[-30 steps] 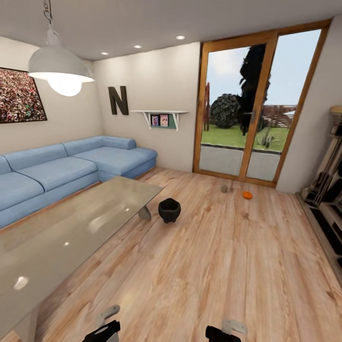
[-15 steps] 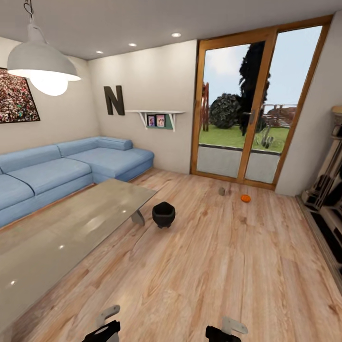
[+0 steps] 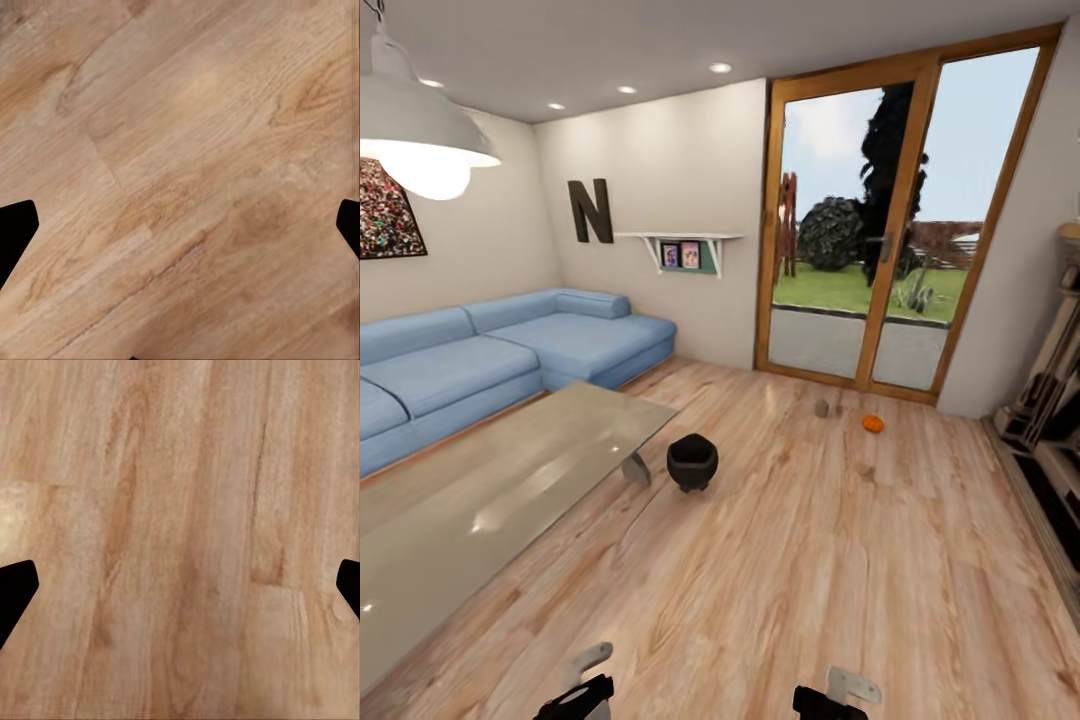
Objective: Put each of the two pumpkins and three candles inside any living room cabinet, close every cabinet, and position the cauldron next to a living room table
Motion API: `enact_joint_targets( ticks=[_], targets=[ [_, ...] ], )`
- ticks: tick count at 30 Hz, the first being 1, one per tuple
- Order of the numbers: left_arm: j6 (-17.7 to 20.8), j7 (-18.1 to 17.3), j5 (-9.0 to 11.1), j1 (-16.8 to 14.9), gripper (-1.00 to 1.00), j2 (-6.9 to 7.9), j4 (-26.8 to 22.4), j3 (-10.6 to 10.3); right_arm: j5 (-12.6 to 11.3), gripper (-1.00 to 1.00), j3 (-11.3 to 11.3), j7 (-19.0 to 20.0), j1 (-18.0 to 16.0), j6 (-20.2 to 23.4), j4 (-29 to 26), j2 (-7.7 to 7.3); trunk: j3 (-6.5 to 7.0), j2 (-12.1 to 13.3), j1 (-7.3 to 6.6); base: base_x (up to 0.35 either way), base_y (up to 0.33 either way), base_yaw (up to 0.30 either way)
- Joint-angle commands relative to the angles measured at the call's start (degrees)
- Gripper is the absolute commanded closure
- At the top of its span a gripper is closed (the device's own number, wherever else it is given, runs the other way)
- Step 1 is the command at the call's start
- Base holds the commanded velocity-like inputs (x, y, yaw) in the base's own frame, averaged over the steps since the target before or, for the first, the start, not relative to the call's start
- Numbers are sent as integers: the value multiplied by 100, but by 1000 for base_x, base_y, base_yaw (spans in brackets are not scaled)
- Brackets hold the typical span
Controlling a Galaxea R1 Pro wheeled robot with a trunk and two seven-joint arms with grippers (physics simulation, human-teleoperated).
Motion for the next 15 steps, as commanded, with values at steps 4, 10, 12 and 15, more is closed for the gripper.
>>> enact_joint_targets(
  ticks=[4, 10, 12, 15],
  targets=[
    [-24, 20, 61, -3, -100, 0, 1, -47, -52, -100, 47, -43, -4, 4, -5, -6, -6, -3, 2, 254, -18, -197],
    [-24, 20, 61, -3, -100, -1, 1, -47, -53, -100, 54, -43, -5, 4, -4, -7, -11, -3, 2, 250, -150, -260],
    [-24, 20, 61, 4, -100, -1, 1, -47, -53, -100, 53, -43, -8, 4, -5, -7, -20, -3, 2, 244, -190, -255],
    [-24, 20, 61, 19, -100, -1, 1, -47, -53, -100, 52, -46, -6, 4, -5, -6, -32, -3, 2, 243, -193, -256]
  ],
)
